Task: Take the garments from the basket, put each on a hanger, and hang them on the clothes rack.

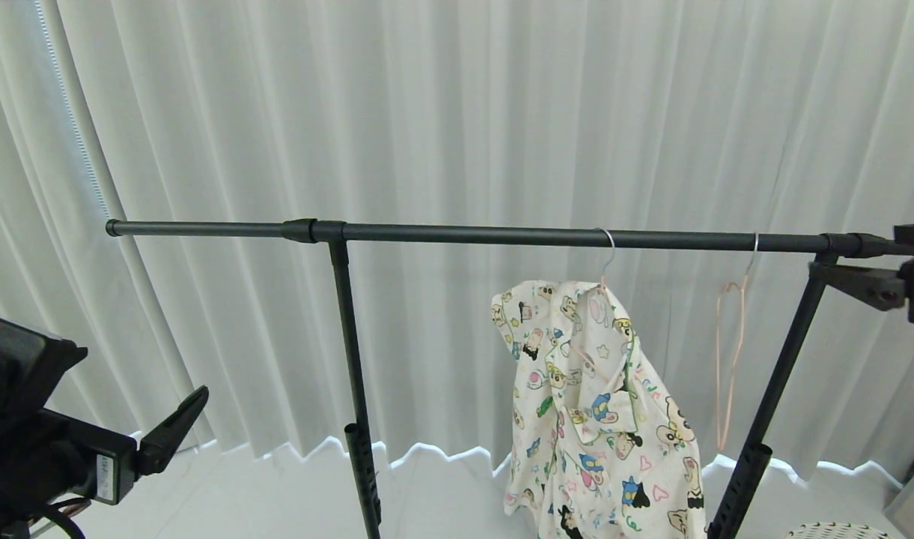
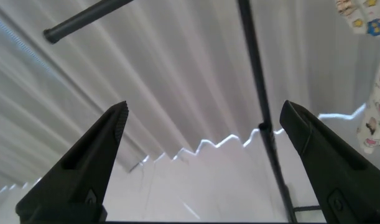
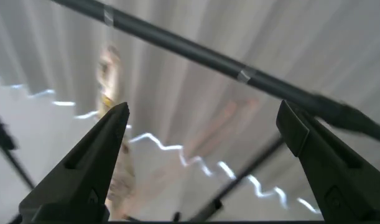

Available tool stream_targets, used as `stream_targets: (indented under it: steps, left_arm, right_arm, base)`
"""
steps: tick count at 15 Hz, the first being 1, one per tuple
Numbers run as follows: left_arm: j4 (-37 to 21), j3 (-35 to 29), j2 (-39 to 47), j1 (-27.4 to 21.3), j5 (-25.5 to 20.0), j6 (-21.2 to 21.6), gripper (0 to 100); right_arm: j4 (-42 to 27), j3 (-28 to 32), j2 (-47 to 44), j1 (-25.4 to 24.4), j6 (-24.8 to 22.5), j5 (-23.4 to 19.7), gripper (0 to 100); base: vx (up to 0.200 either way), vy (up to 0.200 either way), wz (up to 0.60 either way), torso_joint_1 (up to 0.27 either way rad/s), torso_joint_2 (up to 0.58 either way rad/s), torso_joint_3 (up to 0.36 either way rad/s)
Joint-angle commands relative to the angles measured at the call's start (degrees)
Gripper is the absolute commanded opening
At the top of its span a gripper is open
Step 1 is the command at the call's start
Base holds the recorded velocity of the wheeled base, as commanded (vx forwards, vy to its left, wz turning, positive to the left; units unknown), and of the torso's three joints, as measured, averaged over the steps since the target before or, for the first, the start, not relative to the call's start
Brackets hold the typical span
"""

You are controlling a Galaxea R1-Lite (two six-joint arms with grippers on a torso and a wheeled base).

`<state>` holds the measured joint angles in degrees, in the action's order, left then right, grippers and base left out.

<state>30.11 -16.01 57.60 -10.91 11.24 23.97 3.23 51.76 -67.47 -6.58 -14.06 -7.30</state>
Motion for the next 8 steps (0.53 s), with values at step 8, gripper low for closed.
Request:
stream_targets:
  steps: [8]
  left_arm:
    - [0.04,0.71,-0.03,7.13,0.01,-0.06,100]
  right_arm:
    - [1.25,-11.68,10.96,13.35,-4.84,-0.61,100]
  base:
    - [-0.2,0.0,0.0,0.002,0.0,0.004]
